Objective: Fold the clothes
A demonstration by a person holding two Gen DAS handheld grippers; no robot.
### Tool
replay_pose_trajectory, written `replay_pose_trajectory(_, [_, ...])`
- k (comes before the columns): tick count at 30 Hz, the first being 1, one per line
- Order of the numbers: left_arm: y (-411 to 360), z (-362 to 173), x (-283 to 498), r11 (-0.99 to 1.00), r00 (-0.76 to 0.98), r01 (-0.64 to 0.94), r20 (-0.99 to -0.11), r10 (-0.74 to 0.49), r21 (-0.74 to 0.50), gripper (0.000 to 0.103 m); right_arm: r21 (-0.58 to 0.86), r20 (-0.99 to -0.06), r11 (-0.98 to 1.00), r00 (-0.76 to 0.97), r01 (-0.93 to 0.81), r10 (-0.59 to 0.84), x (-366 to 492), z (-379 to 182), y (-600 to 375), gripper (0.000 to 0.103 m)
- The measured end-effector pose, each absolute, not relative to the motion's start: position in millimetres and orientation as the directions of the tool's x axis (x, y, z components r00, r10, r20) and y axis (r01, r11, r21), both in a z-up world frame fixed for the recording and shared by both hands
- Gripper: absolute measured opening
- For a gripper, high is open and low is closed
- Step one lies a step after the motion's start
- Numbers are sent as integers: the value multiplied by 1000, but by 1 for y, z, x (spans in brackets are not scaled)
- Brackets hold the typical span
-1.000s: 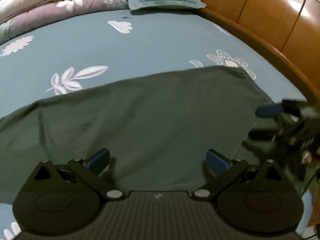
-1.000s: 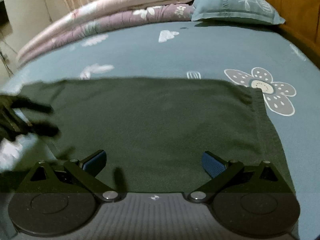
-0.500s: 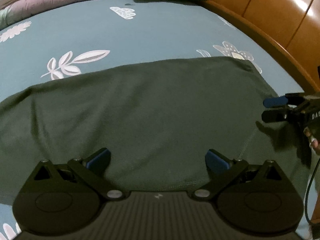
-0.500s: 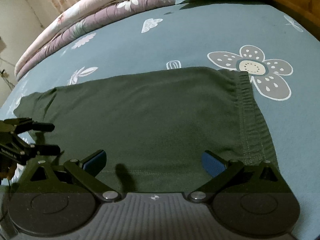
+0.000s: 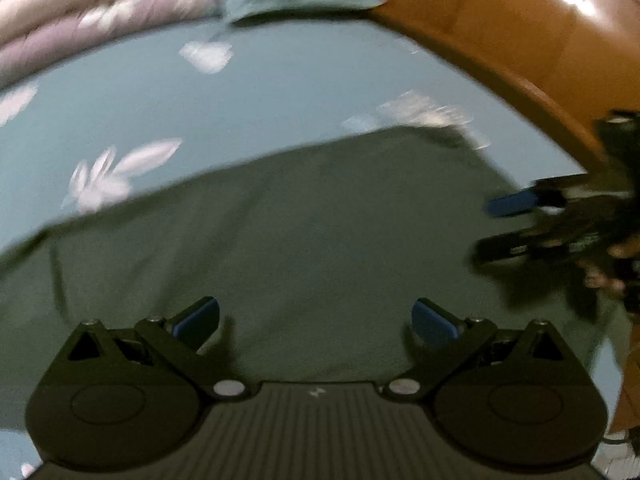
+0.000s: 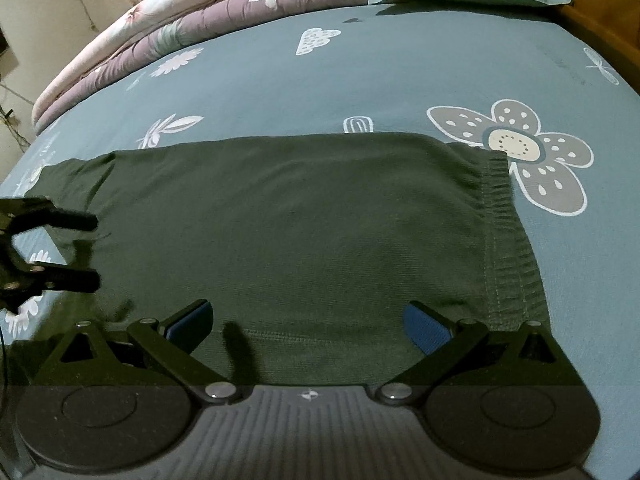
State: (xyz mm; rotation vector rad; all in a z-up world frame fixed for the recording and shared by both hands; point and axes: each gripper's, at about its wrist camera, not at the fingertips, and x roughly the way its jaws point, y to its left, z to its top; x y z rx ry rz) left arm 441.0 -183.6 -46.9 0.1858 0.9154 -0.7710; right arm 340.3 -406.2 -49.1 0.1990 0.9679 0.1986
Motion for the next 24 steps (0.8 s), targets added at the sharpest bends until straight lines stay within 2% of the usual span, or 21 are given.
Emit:
replay_pose_trajectory(3, [-204,-35,424,655,331,732,-742,-583,-187,102,261,-796,962,546,-79,261,341,-47,-407,103])
replay_pose_trajectory(8, [-232,-47,407,570,240,788,-735,-635,-235,102,286,-791,955,542,-83,284,342,-40,-413,103])
replay_pose_trajectory(14, [-243,-88,411,596,153,743,-790,-594,-304,102,361,-766,929,541,-83,346,349,-38,-440,103])
replay_pose_trajectory(19, [-235,-78,411,606,167,736,-786,-595,-302,102,480,-713,873,541,-87,446,358,-34,-477,103])
replay_pose_trajectory(24, [-231,-91,411,626,157,705,-787,-597,-334,102,613,-626,786,561,-75,542,386,-32,-531,103])
